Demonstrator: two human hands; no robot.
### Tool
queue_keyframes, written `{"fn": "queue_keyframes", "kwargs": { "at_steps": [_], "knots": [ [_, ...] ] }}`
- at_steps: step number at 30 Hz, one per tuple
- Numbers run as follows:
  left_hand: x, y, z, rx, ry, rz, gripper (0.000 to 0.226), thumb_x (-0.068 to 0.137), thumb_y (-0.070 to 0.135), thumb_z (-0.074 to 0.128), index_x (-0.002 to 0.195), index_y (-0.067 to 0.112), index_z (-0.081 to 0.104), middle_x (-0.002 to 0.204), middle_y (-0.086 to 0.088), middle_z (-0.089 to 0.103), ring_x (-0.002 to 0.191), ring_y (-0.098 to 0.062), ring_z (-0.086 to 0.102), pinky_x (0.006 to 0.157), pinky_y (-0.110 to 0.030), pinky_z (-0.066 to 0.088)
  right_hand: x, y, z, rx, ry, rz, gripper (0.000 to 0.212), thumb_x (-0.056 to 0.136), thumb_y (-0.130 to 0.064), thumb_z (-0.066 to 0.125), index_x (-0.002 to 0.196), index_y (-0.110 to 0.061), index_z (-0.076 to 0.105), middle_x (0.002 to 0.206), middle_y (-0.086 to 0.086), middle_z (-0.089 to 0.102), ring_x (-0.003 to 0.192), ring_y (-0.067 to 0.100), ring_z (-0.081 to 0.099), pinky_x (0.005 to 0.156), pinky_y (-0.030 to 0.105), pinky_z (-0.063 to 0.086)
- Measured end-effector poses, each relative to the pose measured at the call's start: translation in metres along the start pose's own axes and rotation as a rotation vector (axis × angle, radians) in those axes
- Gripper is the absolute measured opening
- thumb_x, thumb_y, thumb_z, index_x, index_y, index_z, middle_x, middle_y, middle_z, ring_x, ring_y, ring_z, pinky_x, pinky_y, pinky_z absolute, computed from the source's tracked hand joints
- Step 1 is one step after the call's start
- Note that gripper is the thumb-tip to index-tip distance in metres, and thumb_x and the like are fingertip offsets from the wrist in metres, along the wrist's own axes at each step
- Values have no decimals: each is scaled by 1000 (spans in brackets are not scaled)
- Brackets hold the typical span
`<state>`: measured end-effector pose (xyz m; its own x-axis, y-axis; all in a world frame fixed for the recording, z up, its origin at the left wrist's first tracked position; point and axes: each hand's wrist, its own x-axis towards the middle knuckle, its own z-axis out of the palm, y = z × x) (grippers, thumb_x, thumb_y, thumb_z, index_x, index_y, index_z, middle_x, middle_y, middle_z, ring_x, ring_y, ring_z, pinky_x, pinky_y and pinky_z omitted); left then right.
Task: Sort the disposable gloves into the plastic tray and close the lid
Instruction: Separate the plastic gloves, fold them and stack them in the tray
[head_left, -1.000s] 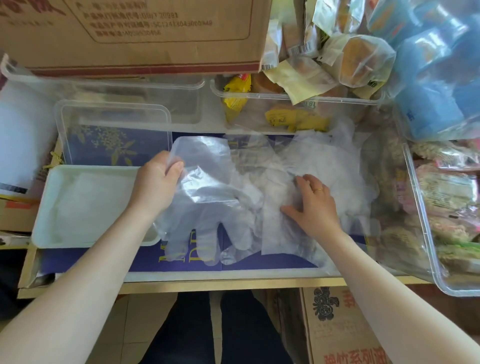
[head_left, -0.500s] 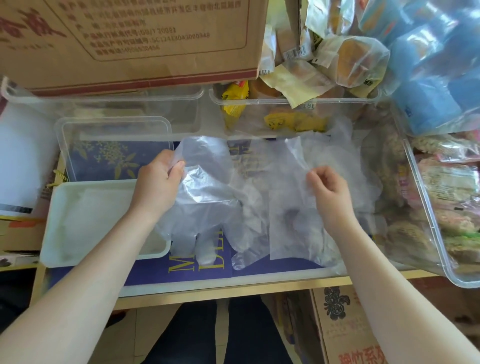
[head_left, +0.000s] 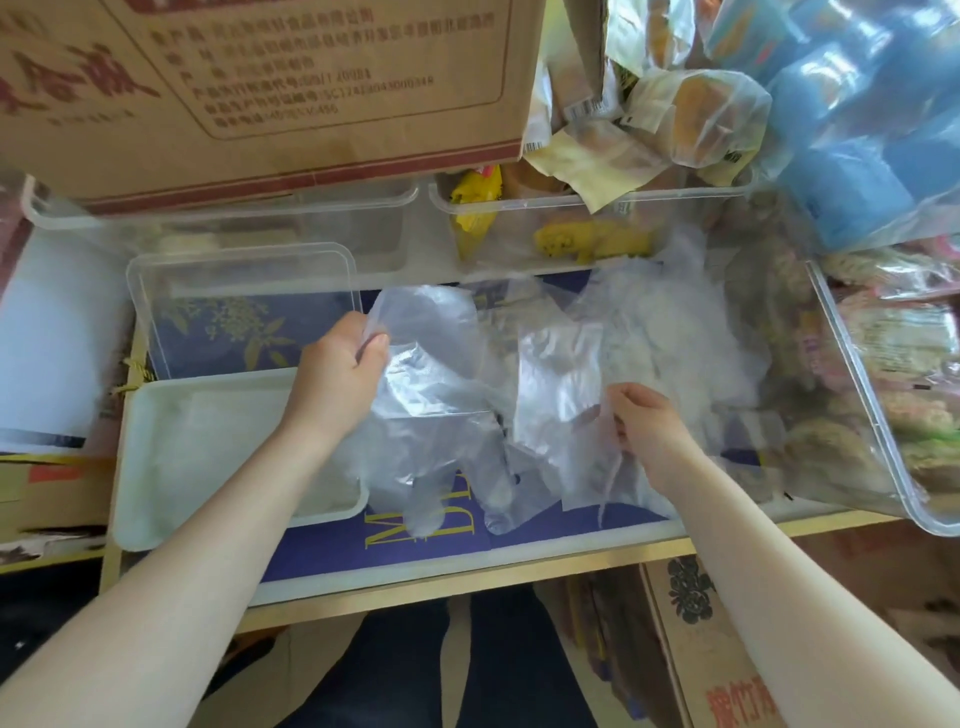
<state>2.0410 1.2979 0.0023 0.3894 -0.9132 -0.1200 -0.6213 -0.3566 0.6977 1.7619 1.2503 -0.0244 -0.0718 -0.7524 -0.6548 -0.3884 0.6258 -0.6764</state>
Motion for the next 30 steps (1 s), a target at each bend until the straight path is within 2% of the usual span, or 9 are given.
{"fn": "queue_keyframes", "kwargs": {
  "at_steps": [3, 6, 10, 12, 15, 18, 21, 26, 30],
  "knots": [
    [-1, -1, 2, 10, -26, 10, 18, 95, 15, 47, 85, 0, 51, 72, -11, 49, 69, -26, 44, 51, -10, 29, 6, 11, -3, -302, 232, -130, 24, 98, -20, 39, 111, -12, 58, 116, 11, 58, 102, 28, 57, 83, 32, 43],
    [-1, 1, 3, 7, -39, 18, 19, 95, 15, 47, 83, 1, 49, 67, -7, 46, 68, -25, 42, 51, -12, 29, -9, 4, -1, -435, 394, -515, 28, 96, -17, 45, 120, -8, 55, 127, 11, 49, 113, 26, 49, 89, 29, 39],
    [0, 4, 2, 4, -40, 29, 19, 95, 15, 47, 88, -3, 52, 75, -15, 52, 72, -27, 45, 56, -29, 27, -17, -7, 26, -852, 219, -1041, 22, 85, -10, 51, 102, -7, 65, 116, 13, 61, 108, 33, 55, 86, 37, 43],
    [-1, 4, 2, 6, -46, 42, 20, 95, 15, 47, 89, -4, 52, 79, -20, 55, 72, -27, 46, 54, -24, 29, -3, -11, 36, -1088, 109, -965, 35, 83, -8, 55, 118, -9, 59, 129, 12, 55, 123, 34, 48, 101, 43, 35],
    [-4, 4, 2, 15, -60, 44, 22, 95, 15, 46, 85, -4, 48, 77, -25, 53, 65, -24, 42, 51, -26, 26, 21, -25, 40, -1252, -46, -645, 62, 91, -30, 53, 144, -12, 27, 152, 8, 26, 140, 27, 22, 114, 41, 10],
    [-4, 0, 1, 10, -69, 35, 22, 95, 16, 46, 88, -5, 50, 80, -26, 55, 69, -26, 45, 50, -21, 27, 39, -35, 42, -1304, -51, -539, 78, 84, -42, 62, 145, -15, 22, 147, 9, 31, 135, 31, 27, 114, 45, 8],
    [-3, -5, -2, 13, -63, 36, 19, 95, 16, 46, 91, -2, 53, 82, -24, 57, 75, -33, 50, 52, -22, 29, 44, -42, 45, -1261, -35, -547, 57, 82, -37, 64, 130, -17, 39, 118, 9, 58, 118, 31, 41, 106, 41, 17],
    [-1, -6, -9, 18, -53, 48, 20, 95, 16, 45, 93, -2, 54, 85, -22, 58, 80, -35, 51, 58, -31, 27, 42, -48, 32, -1072, -65, -592, 14, 86, -20, 62, 97, -11, 61, 105, 10, 56, 97, 30, 53, 72, 32, 41],
    [2, -3, -15, 15, -57, 73, 15, 94, 15, 46, 90, 3, 55, 82, -18, 58, 80, -32, 51, 61, -30, 26, 40, -44, 22, -1103, -45, -633, 26, 83, -23, 64, 107, -12, 60, 122, 10, 48, 113, 32, 46, 87, 35, 38]
  ]
}}
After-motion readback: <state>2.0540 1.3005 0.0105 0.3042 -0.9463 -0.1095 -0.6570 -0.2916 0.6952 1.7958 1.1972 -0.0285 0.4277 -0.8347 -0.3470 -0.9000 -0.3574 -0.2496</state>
